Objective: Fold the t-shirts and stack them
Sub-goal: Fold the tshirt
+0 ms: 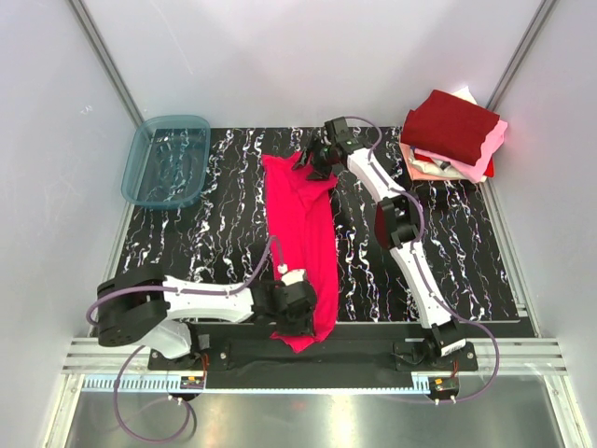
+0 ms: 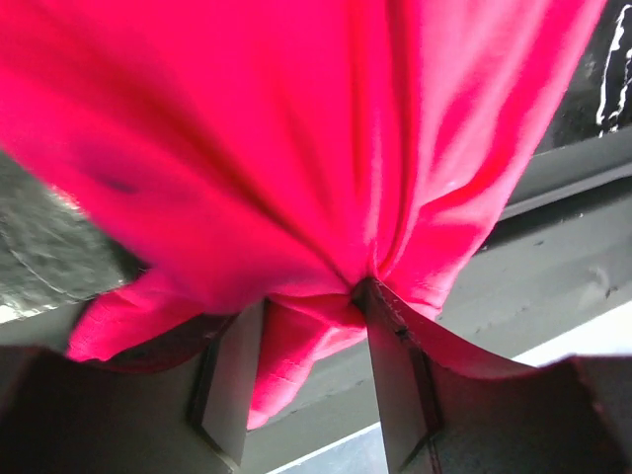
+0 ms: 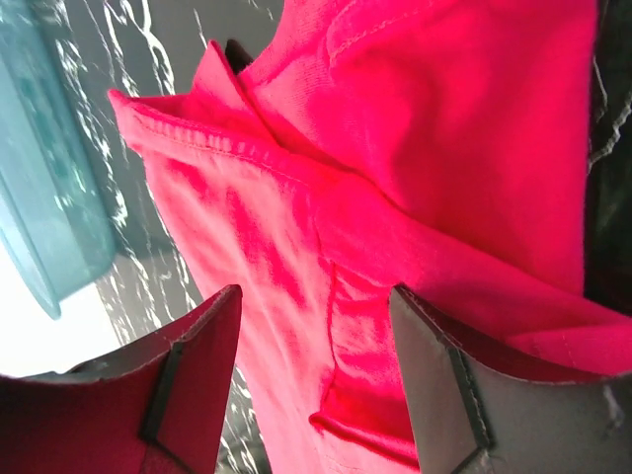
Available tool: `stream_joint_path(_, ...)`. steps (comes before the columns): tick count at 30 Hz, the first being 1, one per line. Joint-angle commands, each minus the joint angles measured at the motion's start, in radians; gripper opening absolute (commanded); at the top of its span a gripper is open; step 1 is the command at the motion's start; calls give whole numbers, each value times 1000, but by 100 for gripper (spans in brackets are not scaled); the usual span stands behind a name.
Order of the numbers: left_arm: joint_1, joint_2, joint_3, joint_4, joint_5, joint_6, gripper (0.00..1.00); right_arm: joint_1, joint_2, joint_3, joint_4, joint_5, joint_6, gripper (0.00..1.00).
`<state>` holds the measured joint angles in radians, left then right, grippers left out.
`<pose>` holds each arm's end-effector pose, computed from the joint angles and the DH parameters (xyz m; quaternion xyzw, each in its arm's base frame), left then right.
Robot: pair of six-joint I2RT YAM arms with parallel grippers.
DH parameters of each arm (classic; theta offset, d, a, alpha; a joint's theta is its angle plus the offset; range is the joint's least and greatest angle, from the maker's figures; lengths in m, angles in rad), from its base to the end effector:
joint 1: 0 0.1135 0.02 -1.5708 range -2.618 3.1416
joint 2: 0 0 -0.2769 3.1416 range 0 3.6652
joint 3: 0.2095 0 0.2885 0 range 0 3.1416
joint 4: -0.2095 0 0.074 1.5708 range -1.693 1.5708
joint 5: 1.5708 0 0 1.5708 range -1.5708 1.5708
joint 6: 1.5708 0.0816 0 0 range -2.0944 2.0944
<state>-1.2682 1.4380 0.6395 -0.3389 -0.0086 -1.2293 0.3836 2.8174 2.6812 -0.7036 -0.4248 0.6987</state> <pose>0.0867 -0.2752 0.0865 0.0181 0.9764 -0.2026 0.0720 0.6080 0.2817 0.1124 0.0688 0.9135 0.3487 0.1980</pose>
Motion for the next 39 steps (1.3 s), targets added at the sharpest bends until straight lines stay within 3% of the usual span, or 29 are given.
stream_joint_path(1,-81,21,78,-70,26,-90,50,-18,76,11,65,142,41,70)
stream_joint_path(5,-167,-62,46,-136,-20,-183,50,-43,73,8,133,219,73,70)
stream_joint_path(10,-269,-223,106,-414,-160,-314,64,-64,108,69,217,208,101,70)
stream_joint_path(15,-272,-355,164,-629,-270,-360,73,-75,85,86,315,323,67,70)
stream_joint_path(19,-272,-413,177,-667,-358,-380,74,-74,33,91,440,262,-42,81)
stream_joint_path(23,-272,-422,177,-648,-392,-371,75,-71,-181,-92,539,230,-134,91)
stream_joint_path(27,-272,-377,213,-667,-419,-351,75,-74,-323,-127,460,235,-173,98)
stream_joint_path(30,-270,-370,227,-700,-452,-358,78,-71,-494,-269,395,202,-147,98)
stream_joint_path(33,-249,-418,169,-657,-458,-345,78,-61,-741,-606,398,221,-140,98)
stream_joint_path(34,-235,-436,145,-632,-447,-329,78,-60,-807,-789,401,219,-143,97)
stream_joint_path(36,-160,-484,74,-540,-386,-263,75,-57,-990,-1041,374,233,-114,95)
stream_joint_path(39,-68,-524,14,-421,-312,-158,72,-22,-1299,-1331,293,262,-111,85)
